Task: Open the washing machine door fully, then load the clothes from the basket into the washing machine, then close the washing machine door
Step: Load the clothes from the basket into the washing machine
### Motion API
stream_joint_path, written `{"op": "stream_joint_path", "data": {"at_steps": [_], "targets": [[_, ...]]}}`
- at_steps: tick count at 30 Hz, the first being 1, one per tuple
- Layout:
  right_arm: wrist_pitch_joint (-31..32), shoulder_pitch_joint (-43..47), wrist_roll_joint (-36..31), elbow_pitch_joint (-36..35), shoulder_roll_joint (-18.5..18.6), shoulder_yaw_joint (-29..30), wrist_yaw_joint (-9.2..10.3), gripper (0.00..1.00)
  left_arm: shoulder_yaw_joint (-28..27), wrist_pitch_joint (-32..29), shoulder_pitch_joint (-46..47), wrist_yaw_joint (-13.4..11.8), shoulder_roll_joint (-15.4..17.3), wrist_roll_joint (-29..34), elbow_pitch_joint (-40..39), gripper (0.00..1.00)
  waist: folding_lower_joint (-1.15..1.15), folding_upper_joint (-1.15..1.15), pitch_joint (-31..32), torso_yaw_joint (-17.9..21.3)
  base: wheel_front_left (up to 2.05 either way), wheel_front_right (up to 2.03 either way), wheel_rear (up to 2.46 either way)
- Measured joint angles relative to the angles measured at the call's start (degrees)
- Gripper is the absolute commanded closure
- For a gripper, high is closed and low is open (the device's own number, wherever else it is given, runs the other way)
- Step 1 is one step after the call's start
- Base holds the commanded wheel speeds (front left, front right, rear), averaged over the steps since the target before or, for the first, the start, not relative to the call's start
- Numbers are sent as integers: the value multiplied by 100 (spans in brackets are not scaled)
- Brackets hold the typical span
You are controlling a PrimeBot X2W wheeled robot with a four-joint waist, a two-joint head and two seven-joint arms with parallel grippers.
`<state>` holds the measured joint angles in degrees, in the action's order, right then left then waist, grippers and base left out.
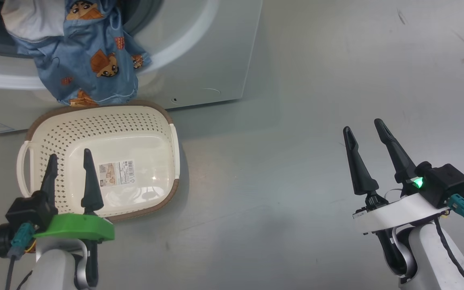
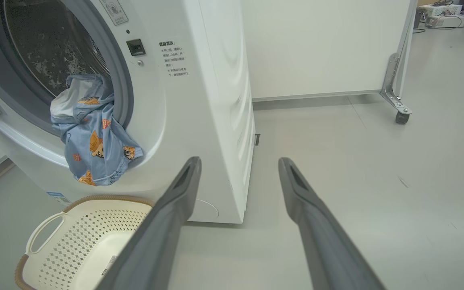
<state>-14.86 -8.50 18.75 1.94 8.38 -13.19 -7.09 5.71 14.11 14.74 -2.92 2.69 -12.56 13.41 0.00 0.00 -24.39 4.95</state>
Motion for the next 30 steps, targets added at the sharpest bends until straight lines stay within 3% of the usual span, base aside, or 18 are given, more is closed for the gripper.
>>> {"op": "stream_joint_path", "data": {"at_steps": [20, 30], "targets": [[0, -268, 53, -51, -179, -191, 0, 0, -427, -550, 1516, 149, 411, -349, 779, 0, 0, 0, -568, 706, 0, 0, 0], [-1, -431, 54, -97, -215, -324, 0, 0, -803, -651, 2297, 152, 820, -497, 1285, 0, 0, 0, -1024, 1047, 0, 0, 0]]}}
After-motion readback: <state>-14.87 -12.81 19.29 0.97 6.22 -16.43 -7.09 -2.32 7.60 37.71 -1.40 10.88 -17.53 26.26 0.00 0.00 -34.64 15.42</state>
